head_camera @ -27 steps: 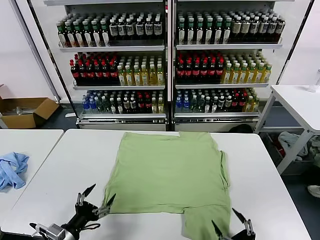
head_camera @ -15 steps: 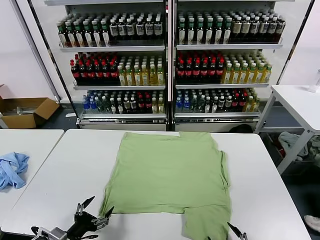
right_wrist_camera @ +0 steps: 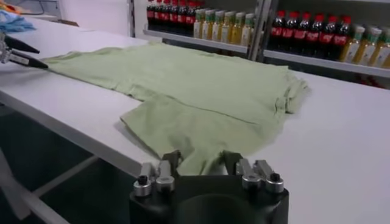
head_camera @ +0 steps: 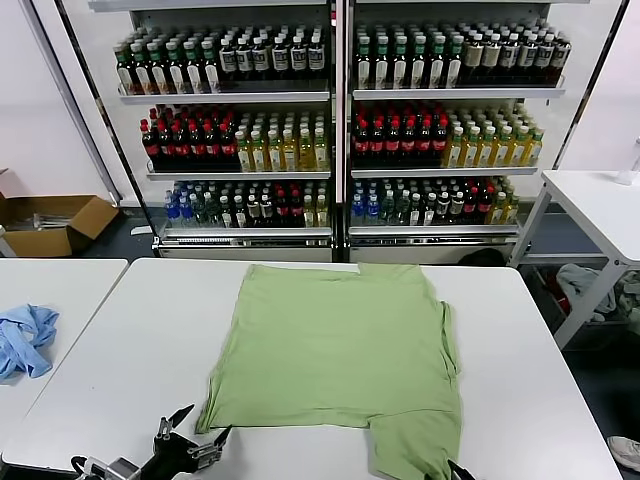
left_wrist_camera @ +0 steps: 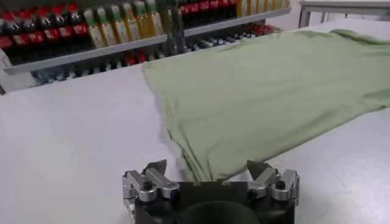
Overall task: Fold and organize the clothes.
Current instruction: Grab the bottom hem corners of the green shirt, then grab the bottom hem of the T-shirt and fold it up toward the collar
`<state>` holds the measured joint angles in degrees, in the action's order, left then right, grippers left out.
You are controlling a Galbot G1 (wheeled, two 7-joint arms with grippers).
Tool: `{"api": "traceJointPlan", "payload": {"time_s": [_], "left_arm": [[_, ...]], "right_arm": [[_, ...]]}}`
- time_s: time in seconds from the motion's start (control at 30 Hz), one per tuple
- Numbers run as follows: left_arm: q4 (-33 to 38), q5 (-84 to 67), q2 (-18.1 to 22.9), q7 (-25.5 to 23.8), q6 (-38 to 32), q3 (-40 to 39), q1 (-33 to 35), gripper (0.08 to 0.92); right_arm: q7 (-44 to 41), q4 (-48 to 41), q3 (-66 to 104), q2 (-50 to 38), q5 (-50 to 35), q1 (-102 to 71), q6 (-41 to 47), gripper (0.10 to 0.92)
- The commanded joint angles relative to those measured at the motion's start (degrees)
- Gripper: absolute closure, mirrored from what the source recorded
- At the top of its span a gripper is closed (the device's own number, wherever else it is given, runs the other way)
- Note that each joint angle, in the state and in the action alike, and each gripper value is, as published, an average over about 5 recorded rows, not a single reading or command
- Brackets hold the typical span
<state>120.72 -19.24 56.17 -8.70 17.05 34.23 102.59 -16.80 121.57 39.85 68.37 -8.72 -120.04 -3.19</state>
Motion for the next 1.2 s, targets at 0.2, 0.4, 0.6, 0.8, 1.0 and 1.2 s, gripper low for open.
{"api": "traceJointPlan", "payload": {"time_s": [0.2, 0.4, 0.6, 0.8, 1.0, 1.2], "left_arm": [[-0.37, -1.41, 0.17, 0.15, 1.26, -1.42, -0.32, 0.449], [0.02, -2.97, 0.08, -0.04, 0.59, -1.33, -1.28, 0.622], [1.77, -6.26, 0.03, 1.25, -0.64, -0.57, -2.65, 0.795], [3.47, -10.04, 0.04, 1.36, -0.84, 0.17, -5.58, 0.908], [1.01, -13.71, -1.04, -0.61, -0.62, 0.05, -11.28, 0.915], [-3.89, -16.82, -2.13, -1.65, 0.48, -2.10, -19.19, 0.915]], "right_arm": [[0.06, 0.61, -0.01, 0.07, -1.74, 0.12, 0.04, 0.894], [-0.19, 1.64, 0.38, 0.08, -3.67, 0.81, -0.35, 0.911], [-0.21, 2.52, 0.71, 0.45, -6.55, 2.16, -1.57, 0.911], [-0.13, 4.05, 1.17, -0.05, -10.89, 5.27, -1.46, 0.911], [1.92, 2.32, 2.06, -1.60, -17.46, 15.00, 1.44, 0.911], [4.03, -2.40, 1.26, -3.38, -19.68, 28.33, 7.64, 0.911]]}}
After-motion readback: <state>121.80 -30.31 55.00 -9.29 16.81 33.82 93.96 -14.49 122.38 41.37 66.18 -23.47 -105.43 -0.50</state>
